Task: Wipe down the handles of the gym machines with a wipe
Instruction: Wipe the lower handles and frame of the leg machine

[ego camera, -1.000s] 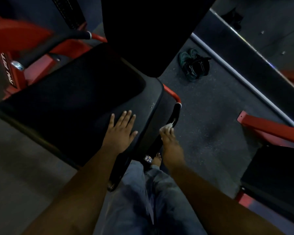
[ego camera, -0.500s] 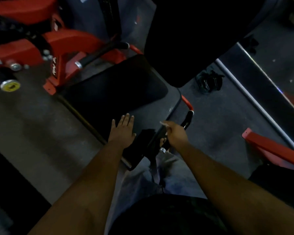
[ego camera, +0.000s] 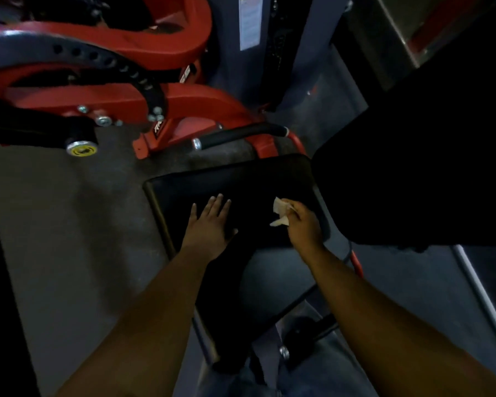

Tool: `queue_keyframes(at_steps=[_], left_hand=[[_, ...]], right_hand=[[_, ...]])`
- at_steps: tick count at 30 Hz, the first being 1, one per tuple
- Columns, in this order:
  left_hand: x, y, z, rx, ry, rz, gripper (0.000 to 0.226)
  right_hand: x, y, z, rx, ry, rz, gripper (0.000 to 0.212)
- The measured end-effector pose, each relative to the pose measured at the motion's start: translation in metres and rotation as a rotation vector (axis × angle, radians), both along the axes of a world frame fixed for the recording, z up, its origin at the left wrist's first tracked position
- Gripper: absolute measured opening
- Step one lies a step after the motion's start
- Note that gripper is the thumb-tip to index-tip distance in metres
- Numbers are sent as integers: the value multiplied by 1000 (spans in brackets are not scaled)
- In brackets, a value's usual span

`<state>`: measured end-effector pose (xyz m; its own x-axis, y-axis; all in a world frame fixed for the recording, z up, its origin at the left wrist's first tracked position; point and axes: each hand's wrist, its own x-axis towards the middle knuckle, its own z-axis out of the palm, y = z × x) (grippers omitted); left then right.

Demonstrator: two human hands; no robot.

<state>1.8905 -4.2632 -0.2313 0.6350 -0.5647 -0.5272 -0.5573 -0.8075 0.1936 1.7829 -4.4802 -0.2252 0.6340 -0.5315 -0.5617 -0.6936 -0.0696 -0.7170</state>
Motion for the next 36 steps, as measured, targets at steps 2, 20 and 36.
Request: queue_keyframes(at_steps=[2,20,36], left_hand=[[21,-12,-11,11,-37,-36,81],[52,-36,-95,-82,-310,-115,85],[56,-37,-90,-88,-284,-125,82]], right_hand=[[30,-14,-8,-3,-43,-22,36],[260,-124,-156,-70,11,-190,38],[235,15,-88,-207,-642,438,40]])
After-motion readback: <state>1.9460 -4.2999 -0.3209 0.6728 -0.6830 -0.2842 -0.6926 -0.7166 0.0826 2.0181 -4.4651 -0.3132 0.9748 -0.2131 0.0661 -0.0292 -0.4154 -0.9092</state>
